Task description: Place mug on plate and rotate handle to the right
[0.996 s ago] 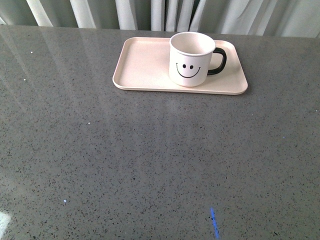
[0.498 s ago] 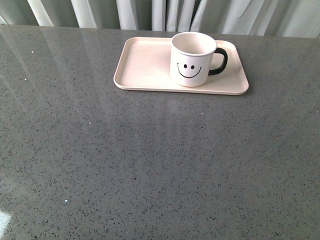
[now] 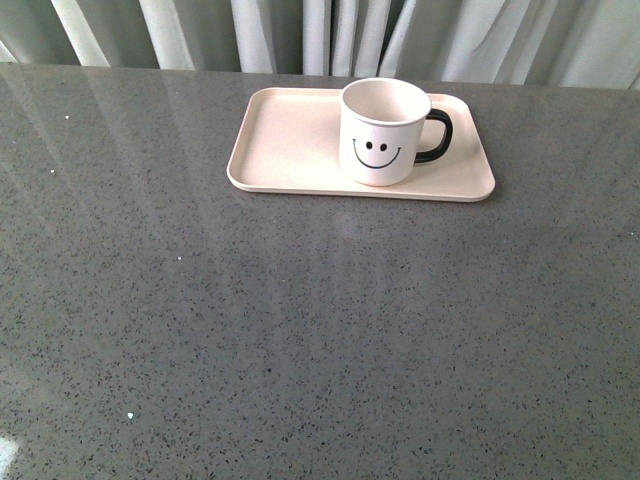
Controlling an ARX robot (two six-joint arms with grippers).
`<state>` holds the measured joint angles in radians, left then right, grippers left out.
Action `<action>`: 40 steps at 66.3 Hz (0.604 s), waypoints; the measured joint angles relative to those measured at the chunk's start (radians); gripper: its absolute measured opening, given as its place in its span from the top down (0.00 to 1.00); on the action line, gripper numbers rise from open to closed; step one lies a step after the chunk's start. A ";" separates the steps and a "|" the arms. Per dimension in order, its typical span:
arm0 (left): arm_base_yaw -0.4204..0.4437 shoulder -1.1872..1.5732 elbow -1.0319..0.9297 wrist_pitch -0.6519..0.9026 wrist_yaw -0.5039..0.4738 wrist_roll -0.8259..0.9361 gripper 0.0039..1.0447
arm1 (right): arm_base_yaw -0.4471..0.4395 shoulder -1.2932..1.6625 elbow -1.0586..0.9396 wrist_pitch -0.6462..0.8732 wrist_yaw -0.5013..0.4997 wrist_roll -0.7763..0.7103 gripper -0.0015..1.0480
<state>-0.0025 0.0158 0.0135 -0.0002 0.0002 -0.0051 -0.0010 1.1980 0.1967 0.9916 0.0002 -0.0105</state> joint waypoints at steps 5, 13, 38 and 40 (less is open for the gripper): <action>0.000 0.000 0.000 0.000 0.000 0.000 0.09 | 0.000 -0.048 -0.031 -0.020 0.000 0.000 0.98; 0.000 0.000 0.000 0.000 0.000 0.000 0.09 | 0.000 -0.075 -0.095 0.018 0.000 0.000 0.98; 0.000 0.000 0.000 0.000 0.000 0.000 0.09 | 0.000 -0.370 -0.171 -0.206 0.000 0.000 0.98; 0.000 0.000 0.000 0.000 0.000 0.000 0.09 | 0.000 -0.395 -0.175 -0.226 0.000 0.000 0.98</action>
<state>-0.0025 0.0158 0.0132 -0.0002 -0.0002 -0.0051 -0.0010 0.8032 0.0219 0.7654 -0.0002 -0.0105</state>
